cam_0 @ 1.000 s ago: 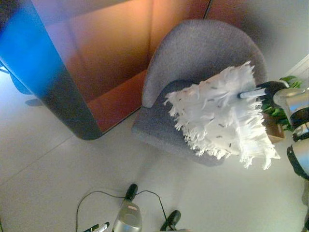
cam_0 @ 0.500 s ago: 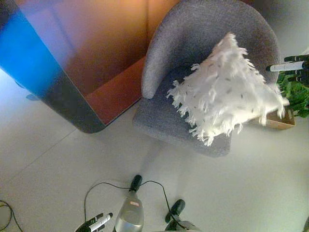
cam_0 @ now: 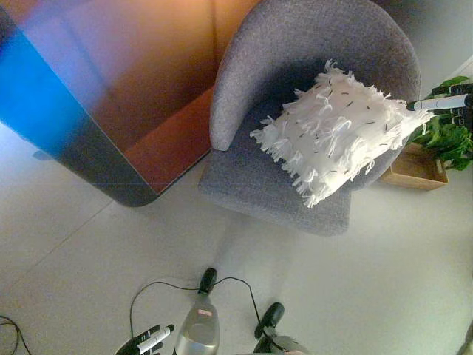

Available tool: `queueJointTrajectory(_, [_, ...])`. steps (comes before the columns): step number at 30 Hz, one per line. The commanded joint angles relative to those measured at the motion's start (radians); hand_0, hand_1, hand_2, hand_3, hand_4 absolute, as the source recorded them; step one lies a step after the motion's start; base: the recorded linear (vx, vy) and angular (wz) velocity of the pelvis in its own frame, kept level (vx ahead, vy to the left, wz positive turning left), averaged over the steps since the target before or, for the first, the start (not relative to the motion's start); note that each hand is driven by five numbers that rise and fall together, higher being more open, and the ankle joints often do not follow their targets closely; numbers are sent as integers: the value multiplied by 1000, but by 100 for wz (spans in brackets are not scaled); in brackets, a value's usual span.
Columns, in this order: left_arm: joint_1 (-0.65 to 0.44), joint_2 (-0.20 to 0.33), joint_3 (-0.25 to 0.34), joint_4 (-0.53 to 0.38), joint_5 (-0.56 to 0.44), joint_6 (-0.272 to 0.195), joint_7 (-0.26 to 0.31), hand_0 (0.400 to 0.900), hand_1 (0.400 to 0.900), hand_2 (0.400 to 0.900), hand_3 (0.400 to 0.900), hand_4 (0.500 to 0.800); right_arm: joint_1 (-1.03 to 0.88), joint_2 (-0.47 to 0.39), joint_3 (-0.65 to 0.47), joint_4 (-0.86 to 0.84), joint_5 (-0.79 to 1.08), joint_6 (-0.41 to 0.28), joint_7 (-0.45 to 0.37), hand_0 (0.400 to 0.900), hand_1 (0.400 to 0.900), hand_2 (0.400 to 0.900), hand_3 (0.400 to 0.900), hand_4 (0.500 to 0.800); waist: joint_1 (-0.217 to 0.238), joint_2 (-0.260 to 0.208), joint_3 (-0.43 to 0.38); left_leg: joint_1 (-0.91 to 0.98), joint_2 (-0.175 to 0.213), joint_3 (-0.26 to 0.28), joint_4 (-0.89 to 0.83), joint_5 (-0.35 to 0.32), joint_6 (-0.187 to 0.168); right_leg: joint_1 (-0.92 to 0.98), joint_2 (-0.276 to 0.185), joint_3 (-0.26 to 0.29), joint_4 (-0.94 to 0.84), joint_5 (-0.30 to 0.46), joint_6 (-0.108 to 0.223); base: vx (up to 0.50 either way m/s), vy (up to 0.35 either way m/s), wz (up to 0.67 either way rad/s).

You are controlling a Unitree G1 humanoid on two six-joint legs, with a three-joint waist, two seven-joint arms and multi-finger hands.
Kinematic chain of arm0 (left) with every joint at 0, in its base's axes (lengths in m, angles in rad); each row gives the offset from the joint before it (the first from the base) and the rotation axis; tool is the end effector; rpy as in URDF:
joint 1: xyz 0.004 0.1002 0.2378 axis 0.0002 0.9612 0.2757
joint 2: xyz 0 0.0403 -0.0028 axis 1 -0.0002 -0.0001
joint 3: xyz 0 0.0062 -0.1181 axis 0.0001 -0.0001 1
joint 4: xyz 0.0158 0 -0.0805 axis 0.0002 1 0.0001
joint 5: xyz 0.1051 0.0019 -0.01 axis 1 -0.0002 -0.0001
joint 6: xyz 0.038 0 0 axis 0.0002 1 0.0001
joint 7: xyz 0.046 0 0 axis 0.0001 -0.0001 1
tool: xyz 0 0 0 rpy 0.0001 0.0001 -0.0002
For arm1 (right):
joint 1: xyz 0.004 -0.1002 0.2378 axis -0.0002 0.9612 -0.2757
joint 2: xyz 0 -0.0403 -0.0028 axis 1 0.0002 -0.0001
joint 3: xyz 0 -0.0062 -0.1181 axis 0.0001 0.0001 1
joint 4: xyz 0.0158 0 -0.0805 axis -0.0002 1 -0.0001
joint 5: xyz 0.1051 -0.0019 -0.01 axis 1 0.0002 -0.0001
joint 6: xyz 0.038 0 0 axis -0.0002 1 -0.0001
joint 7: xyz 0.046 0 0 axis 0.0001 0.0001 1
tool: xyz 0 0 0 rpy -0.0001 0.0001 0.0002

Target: Pick up the pillow and put it on the sofa.

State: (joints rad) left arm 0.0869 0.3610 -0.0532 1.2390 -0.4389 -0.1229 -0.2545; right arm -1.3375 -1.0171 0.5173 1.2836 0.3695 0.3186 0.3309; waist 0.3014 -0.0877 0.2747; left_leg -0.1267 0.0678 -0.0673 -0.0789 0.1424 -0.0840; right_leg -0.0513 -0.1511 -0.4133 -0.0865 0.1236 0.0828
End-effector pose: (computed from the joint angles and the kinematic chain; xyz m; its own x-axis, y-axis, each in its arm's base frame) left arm 0.0426 0.2818 -0.1215 0.4295 0.1158 -0.8956 -0.2571 0.9664 0.0017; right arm 0.3159 -0.3808 0.2825 0.8924 -0.3874 -0.2315 0.2557 0.8566 -0.4481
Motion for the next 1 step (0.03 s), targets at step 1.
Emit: queueJointTrajectory(1, [49, 40, -25, 28, -30, -9, -6, 900, 900, 900, 900, 800, 122, -73, -46, -85, 26, -131, -12, 900, 900, 900, 900, 800, -36, -14, -90, 46, -27, 64, -8, -90, 2, 71, 11, 21, -1, -63, 49, 20, 13, -8])
